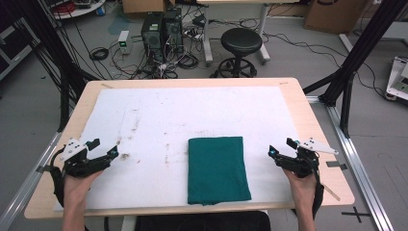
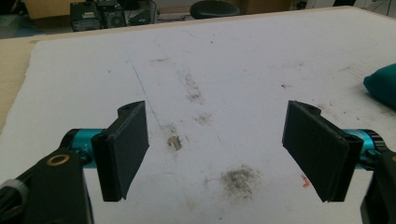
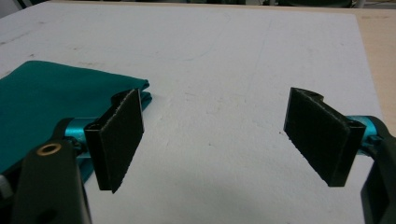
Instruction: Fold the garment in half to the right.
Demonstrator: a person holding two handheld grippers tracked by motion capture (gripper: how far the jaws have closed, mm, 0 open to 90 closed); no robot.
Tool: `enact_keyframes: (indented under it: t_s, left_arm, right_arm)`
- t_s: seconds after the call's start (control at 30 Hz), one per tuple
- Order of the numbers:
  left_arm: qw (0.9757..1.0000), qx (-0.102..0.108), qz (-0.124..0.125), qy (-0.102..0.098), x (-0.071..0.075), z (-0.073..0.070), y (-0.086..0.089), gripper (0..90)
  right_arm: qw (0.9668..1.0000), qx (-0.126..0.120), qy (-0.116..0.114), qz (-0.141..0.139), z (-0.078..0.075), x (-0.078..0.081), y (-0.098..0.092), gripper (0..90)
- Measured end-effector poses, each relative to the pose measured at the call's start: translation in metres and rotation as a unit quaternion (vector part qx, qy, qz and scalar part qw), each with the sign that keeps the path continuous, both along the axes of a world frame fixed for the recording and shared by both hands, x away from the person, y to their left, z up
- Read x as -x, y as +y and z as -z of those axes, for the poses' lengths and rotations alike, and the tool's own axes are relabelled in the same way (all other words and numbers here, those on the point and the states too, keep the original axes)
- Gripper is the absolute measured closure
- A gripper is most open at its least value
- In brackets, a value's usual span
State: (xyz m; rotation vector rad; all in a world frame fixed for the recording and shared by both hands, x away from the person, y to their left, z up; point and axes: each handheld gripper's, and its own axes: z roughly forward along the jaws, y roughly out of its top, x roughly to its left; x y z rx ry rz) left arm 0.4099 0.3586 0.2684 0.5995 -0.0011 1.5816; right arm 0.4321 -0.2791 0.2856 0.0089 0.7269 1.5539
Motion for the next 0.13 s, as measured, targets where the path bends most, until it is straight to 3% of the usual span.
enact_keyframes:
  t_s: [0.13]
  left_arm:
    - [1.0000, -0.001, -0.001, -0.002, 0.0012, 0.0008, 0.0004, 22.7]
  right_arm:
    - [1.0000, -0.002, 0.000, -0.003, -0.0004, 0.0005, -0.0002, 20.0]
